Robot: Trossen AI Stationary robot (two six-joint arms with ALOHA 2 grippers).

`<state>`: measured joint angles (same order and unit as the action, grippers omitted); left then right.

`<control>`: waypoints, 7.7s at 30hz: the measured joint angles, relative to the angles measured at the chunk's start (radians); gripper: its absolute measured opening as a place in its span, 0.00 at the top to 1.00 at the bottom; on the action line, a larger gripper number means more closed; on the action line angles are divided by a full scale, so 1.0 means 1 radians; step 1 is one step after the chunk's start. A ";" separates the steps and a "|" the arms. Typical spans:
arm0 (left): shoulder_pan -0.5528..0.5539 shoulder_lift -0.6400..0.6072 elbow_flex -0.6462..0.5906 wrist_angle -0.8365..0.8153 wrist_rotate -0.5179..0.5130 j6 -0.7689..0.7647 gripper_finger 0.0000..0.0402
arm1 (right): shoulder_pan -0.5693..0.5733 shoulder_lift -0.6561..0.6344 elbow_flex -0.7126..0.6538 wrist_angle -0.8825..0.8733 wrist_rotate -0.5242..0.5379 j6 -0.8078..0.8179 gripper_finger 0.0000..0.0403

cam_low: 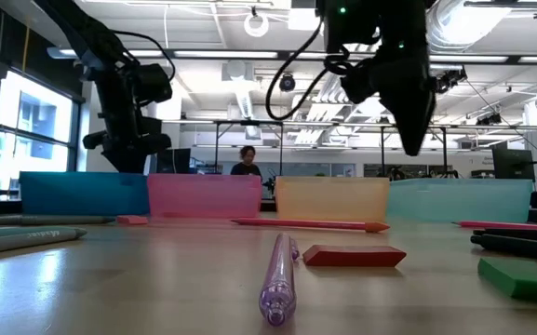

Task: Sort crayons/erasers/pens/pencils in bins

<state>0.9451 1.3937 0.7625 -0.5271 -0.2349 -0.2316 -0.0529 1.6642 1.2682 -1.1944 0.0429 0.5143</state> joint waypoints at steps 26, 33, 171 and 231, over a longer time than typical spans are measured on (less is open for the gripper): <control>-0.044 -0.006 0.310 -0.286 0.266 0.157 0.69 | 0.284 -0.020 -0.092 0.054 -0.112 -0.031 0.61; -0.093 -0.006 0.310 -0.311 0.266 0.138 0.69 | 0.323 -0.166 -0.271 0.211 -0.178 0.062 0.61; -0.528 -0.276 0.300 -0.501 0.155 -0.394 0.53 | -0.791 -0.268 -0.512 0.518 0.140 -0.366 0.97; -1.040 0.062 -0.079 -0.405 0.313 -0.830 0.53 | -0.806 -0.223 -0.512 0.480 0.137 -0.410 0.76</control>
<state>-0.0944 1.4561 0.6834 -0.9321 0.0784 -1.0618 -0.8594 1.4410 0.7563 -0.7147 0.1795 0.1043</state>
